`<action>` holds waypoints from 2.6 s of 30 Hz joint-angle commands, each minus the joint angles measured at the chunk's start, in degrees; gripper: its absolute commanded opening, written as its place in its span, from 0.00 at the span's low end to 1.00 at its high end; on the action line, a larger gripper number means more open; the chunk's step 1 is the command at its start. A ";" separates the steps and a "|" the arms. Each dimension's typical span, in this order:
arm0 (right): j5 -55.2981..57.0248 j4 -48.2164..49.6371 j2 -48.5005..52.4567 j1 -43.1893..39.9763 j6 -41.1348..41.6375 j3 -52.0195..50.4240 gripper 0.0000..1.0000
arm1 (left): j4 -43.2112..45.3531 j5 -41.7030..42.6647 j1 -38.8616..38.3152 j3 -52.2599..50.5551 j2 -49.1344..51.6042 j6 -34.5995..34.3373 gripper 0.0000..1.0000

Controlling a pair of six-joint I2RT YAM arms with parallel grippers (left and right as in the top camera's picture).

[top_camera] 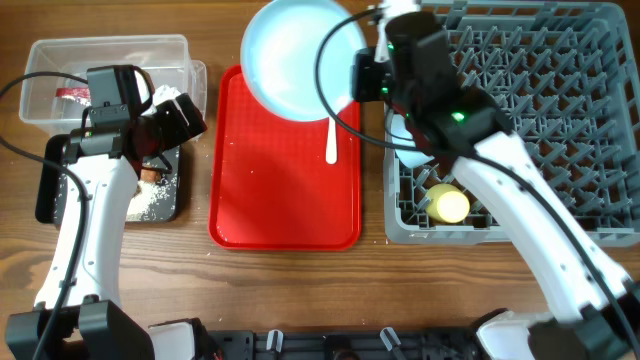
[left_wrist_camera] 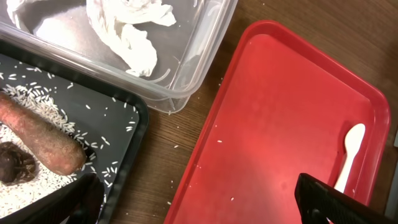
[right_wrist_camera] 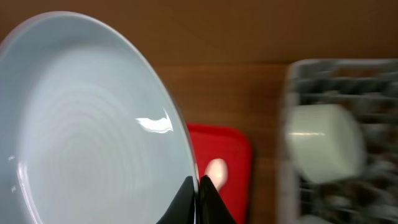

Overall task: Sort waste into correct bins and load items into the dishwasher rack
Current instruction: 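Grasp the light-blue plate and stand it upright in the rack, then grasp the white spoon on the red tray with right gripper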

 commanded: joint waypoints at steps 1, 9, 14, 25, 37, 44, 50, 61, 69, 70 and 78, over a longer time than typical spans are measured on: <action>39.78 -3.50 -2.62 -0.15 -1.60 0.31 0.04 | 0.17 -0.57 0.22 0.11 0.20 -0.33 1.00; 64.50 2.38 6.45 -12.63 -21.20 -1.03 0.04 | 0.17 -0.57 0.22 0.11 0.20 -0.31 1.00; 56.46 20.33 16.76 -15.37 -47.52 -1.03 0.04 | 0.17 -0.57 0.22 0.11 0.20 -0.33 1.00; 49.42 23.43 22.08 -14.97 -41.81 -1.05 0.94 | 0.17 -0.57 0.22 0.11 0.20 -0.33 1.00; 3.63 4.76 15.61 5.01 -6.84 -1.05 0.94 | 0.17 -0.57 0.22 0.11 0.20 -0.33 1.00; -5.20 6.03 24.83 4.81 15.47 -1.07 0.77 | 0.17 -0.55 0.22 0.11 0.20 -0.33 1.00; -3.54 10.10 33.44 4.26 23.21 -1.07 0.54 | 0.17 -0.57 0.22 0.11 0.20 -0.31 1.00; -1.07 10.95 36.41 3.63 23.91 -1.07 0.26 | 0.17 -0.57 0.22 0.11 0.20 -0.31 1.00; -9.31 12.20 39.08 3.74 29.83 -1.07 0.04 | 0.17 -0.57 0.22 0.11 0.20 -0.31 1.00; -9.77 12.24 39.08 3.74 29.79 -1.05 0.04 | 0.17 -0.57 0.22 0.11 0.20 -0.33 1.00; -11.10 7.78 39.10 3.85 32.89 0.15 0.04 | 0.17 -0.57 0.22 0.11 0.20 -0.33 1.00</action>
